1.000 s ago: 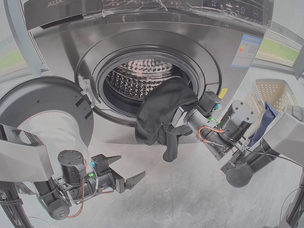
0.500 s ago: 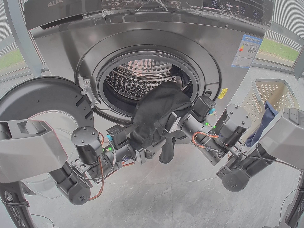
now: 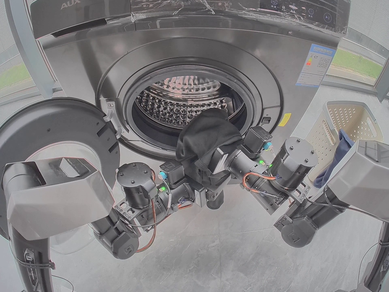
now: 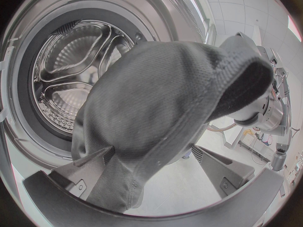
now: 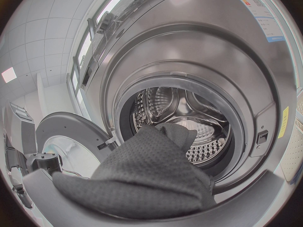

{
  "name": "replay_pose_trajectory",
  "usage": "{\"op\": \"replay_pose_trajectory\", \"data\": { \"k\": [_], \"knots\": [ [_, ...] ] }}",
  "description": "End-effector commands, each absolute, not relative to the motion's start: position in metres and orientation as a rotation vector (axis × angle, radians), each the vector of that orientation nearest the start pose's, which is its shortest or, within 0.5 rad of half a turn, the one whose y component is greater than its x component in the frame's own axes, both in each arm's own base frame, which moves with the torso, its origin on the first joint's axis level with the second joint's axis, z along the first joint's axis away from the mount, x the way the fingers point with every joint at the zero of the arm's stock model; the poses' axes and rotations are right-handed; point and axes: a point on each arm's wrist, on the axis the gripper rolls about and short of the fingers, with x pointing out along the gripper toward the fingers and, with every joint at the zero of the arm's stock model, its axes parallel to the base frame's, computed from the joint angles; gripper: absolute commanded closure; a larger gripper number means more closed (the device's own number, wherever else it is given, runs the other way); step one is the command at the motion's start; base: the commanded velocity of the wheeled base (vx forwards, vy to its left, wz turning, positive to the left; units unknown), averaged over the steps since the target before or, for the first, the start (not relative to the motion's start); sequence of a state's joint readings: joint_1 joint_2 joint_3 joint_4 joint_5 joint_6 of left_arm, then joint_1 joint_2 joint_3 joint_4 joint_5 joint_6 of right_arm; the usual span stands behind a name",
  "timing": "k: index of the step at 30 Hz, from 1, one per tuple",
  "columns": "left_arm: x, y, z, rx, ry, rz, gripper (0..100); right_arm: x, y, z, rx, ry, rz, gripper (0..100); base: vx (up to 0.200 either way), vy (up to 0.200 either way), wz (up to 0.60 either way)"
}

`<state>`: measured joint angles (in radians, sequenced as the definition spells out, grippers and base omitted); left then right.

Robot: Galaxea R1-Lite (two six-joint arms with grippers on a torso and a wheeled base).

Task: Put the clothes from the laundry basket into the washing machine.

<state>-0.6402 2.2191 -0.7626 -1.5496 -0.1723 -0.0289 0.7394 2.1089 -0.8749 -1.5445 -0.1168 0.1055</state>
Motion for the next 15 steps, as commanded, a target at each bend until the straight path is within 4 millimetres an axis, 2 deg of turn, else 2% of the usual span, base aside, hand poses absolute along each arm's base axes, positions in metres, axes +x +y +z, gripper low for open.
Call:
{"op": "replay_pose_trajectory", "data": {
  "k": [1,9,15],
  "knots": [
    [0.301,-0.237,0.079,-0.051,-0.078,-0.831,0,0.283,0.256,0.143,0.227,-0.241,0.636,100,0.0,0.0,0.0],
    [0.315,-0.248,0.066,-0.074,-0.077,-0.798,0,0.273,0.266,0.142,0.237,-0.229,0.636,100,0.0,0.0,0.0],
    [0.334,-0.246,0.064,-0.103,-0.107,-0.7,0,0.269,0.267,0.146,0.245,-0.236,0.641,100,0.0,0.0,0.0]
  ]
}}
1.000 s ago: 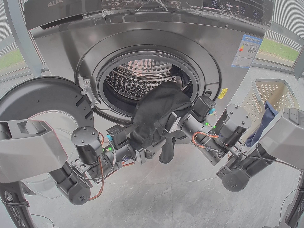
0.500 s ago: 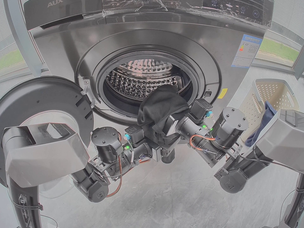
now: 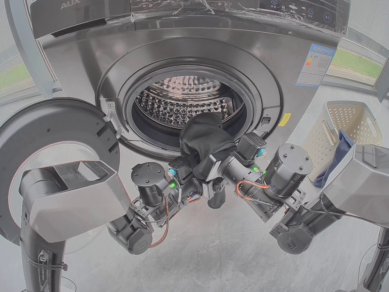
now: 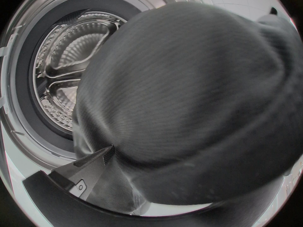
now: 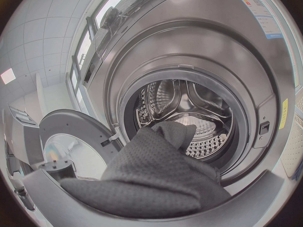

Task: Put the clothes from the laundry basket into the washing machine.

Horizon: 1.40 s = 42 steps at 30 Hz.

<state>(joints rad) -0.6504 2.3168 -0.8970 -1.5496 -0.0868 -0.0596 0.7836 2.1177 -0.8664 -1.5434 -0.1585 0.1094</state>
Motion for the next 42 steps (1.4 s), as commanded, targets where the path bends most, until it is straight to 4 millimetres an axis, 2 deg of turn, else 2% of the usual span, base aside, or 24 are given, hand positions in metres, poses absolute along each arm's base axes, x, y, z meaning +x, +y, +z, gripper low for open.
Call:
{"op": "replay_pose_trajectory", "data": {
  "k": [1,10,11,23,27,34,42],
  "knots": [
    [0.337,-0.245,0.066,-0.111,-0.113,-0.68,0,0.27,0.266,0.147,0.247,-0.237,0.638,100,0.0,0.0,0.0],
    [0.344,-0.241,0.073,-0.139,-0.142,-0.622,0,0.267,0.264,0.149,0.256,-0.236,0.641,100,0.0,0.0,0.0],
    [0.344,-0.241,0.073,-0.139,-0.142,-0.622,100,0.267,0.264,0.149,0.255,-0.236,0.639,100,0.0,0.0,0.0],
    [0.341,-0.238,0.078,-0.139,-0.144,-0.621,100,0.271,0.259,0.15,0.258,-0.24,0.623,100,0.0,0.0,0.0],
    [0.337,-0.232,0.092,-0.16,-0.165,-0.617,100,0.277,0.244,0.15,0.263,-0.228,0.587,100,0.0,0.0,0.0],
    [0.334,-0.219,0.125,-0.198,-0.233,-0.586,100,0.283,0.223,0.134,0.227,-0.168,0.529,100,0.0,0.0,0.0],
    [0.324,-0.217,0.135,-0.208,-0.241,-0.593,100,0.285,0.222,0.126,0.216,-0.144,0.523,100,0.0,0.0,0.0]
  ]
}}
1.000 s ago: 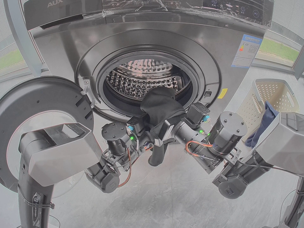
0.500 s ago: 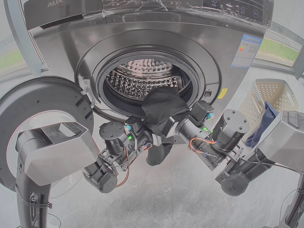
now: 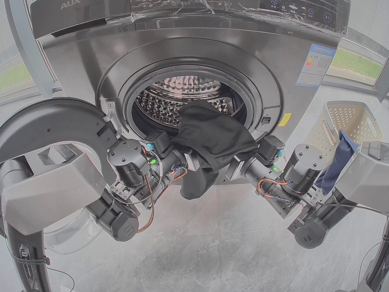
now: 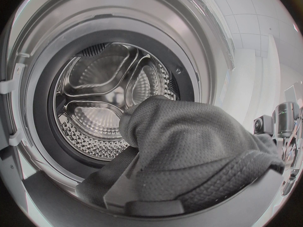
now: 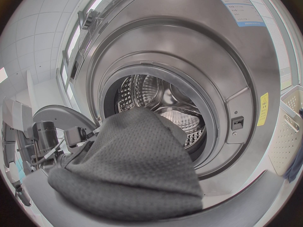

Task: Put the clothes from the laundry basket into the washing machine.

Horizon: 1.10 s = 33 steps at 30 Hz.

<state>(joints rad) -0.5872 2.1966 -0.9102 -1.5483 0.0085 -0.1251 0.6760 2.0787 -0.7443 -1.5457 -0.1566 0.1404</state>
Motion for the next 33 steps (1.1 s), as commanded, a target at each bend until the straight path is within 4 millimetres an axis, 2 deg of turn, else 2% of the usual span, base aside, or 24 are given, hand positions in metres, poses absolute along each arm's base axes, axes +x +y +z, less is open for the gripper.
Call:
{"op": "replay_pose_trajectory", "data": {
  "k": [1,7,8,14,15,18,19,20,21,24,29,33],
  "knots": [
    [0.323,-0.217,0.136,-0.208,-0.243,-0.595,100,0.286,0.222,0.124,0.213,-0.139,0.521,100,0.0,0.0,0.0],
    [0.323,-0.216,0.136,-0.209,-0.244,-0.593,100,0.286,0.221,0.123,0.211,-0.135,0.522,100,0.0,0.0,0.0],
    [0.323,-0.216,0.136,-0.21,-0.244,-0.593,100,0.283,0.222,0.124,0.211,-0.134,0.527,0,0.0,0.0,0.0],
    [0.32,-0.215,0.14,-0.219,-0.247,-0.588,100,0.275,0.216,0.126,0.184,-0.127,0.54,0,0.0,0.0,0.0],
    [0.317,-0.214,0.138,-0.236,-0.228,-0.573,100,0.265,0.209,0.133,0.169,-0.131,0.565,0,0.0,0.0,0.0],
    [0.31,-0.21,0.137,-0.244,-0.205,-0.569,100,0.253,0.202,0.131,0.15,-0.103,0.604,0,0.0,0.0,0.0],
    [0.305,-0.206,0.133,-0.237,-0.176,-0.568,100,0.244,0.196,0.126,0.134,-0.073,0.621,0,0.0,0.0,0.0],
    [0.305,-0.206,0.133,-0.237,-0.176,-0.568,100,0.244,0.196,0.126,0.134,-0.073,0.621,0,0.0,0.0,0.0],
    [0.298,-0.202,0.131,-0.231,-0.155,-0.568,100,0.234,0.189,0.117,0.095,-0.026,0.641,0,0.0,0.0,0.0],
    [0.284,-0.193,0.133,-0.226,-0.134,-0.567,100,0.221,0.179,0.101,0.036,0.053,0.681,0,0.0,0.0,0.0],
    [0.262,-0.182,0.137,-0.217,-0.105,-0.575,100,0.217,0.173,0.095,0.019,0.085,0.681,0,0.0,0.0,0.0],
    [0.239,-0.177,0.124,-0.192,-0.026,-0.608,100,0.22,0.166,0.099,0.013,0.067,0.657,0,0.0,0.0,0.0]
  ]
}}
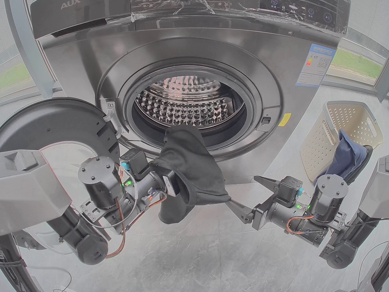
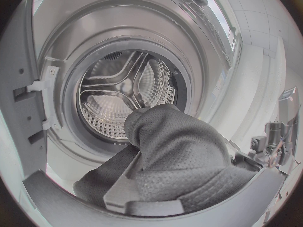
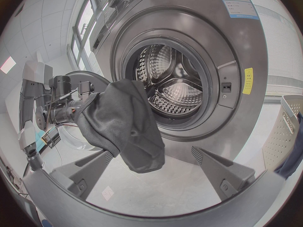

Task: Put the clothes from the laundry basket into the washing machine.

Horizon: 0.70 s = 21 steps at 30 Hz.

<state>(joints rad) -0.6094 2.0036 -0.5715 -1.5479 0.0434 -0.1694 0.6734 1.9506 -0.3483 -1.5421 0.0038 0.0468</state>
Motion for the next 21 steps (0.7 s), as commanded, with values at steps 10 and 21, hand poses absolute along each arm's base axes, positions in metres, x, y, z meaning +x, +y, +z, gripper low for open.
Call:
{"op": "replay_pose_trajectory", "data": {
  "k": [10,21],
  "knots": [
    [0.213,-0.165,0.121,-0.204,0.036,-0.617,100,0.232,0.152,0.086,-0.013,0.11,0.577,0,0.0,0.0,0.0],
    [0.207,-0.163,0.117,-0.181,0.051,-0.631,100,0.229,0.152,0.083,-0.016,0.127,0.581,0,0.0,0.0,0.0]
  ]
}}
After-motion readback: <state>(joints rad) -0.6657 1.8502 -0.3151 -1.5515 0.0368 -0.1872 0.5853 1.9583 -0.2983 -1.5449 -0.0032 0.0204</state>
